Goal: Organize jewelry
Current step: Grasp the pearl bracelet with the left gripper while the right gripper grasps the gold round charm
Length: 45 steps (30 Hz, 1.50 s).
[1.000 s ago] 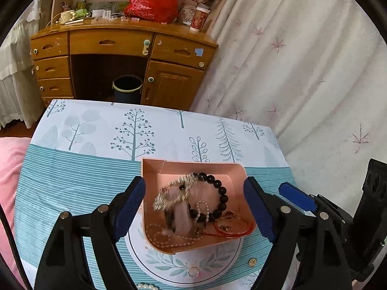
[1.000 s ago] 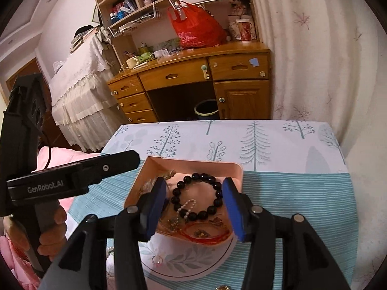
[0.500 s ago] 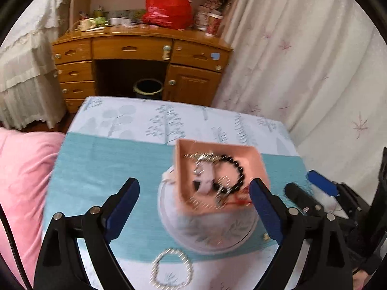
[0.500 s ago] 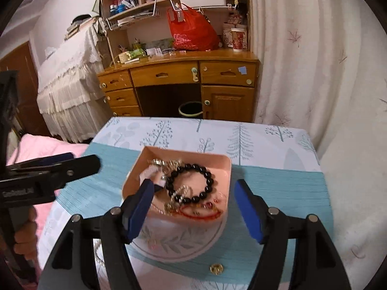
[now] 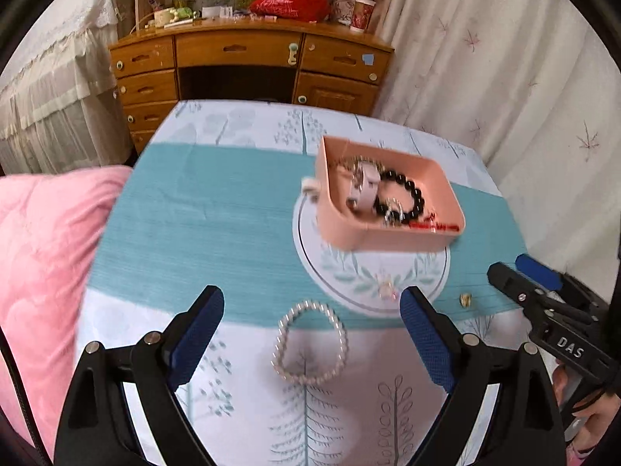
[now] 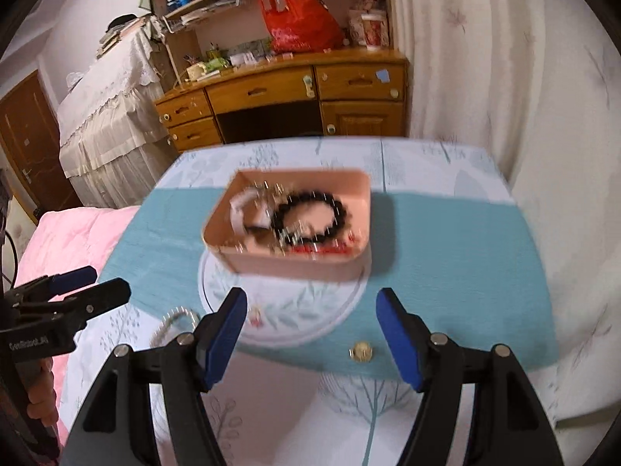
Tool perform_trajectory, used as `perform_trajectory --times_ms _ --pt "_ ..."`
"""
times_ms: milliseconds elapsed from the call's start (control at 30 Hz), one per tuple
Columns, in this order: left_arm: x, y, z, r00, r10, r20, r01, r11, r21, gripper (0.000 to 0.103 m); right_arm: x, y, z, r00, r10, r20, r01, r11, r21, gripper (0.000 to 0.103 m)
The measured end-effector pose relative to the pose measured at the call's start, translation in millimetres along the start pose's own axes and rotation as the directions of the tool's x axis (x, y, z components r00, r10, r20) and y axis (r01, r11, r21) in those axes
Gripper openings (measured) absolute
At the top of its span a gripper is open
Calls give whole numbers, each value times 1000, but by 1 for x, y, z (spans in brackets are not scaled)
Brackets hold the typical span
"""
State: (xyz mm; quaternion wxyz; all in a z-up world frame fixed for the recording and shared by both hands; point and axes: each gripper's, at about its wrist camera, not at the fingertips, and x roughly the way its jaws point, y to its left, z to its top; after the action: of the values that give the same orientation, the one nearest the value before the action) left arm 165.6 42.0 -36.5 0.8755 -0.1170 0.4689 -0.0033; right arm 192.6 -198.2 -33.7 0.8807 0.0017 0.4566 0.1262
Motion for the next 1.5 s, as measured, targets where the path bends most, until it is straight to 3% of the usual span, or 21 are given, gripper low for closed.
perform_trajectory --times_ms 167,533,633,933,1133,1367,1500 --pt "18 0 -27 1000 9 -16 -9 1000 16 91 17 -16 -25 997 -54 -56 55 998 30 69" --pt "36 2 -58 999 -38 0 38 998 54 91 31 -39 -61 1000 -3 -23 6 993 118 69" --pt "44 2 -59 999 -45 -10 45 998 46 91 39 -36 -63 998 -55 -40 59 995 82 69" --pt "61 -7 -65 999 33 -28 -30 993 115 88 49 -22 -62 986 -166 -26 165 985 -44 64" --pt "66 -11 -66 998 70 2 -70 987 146 84 51 -19 -58 989 -149 -5 149 987 -62 53" --pt "65 -16 -69 996 89 28 -92 980 176 69 53 -8 -55 991 -132 -1 131 987 -96 30" --pt "63 -17 -70 996 79 42 -86 979 186 46 54 -1 -55 992 -125 -7 123 985 -124 20"
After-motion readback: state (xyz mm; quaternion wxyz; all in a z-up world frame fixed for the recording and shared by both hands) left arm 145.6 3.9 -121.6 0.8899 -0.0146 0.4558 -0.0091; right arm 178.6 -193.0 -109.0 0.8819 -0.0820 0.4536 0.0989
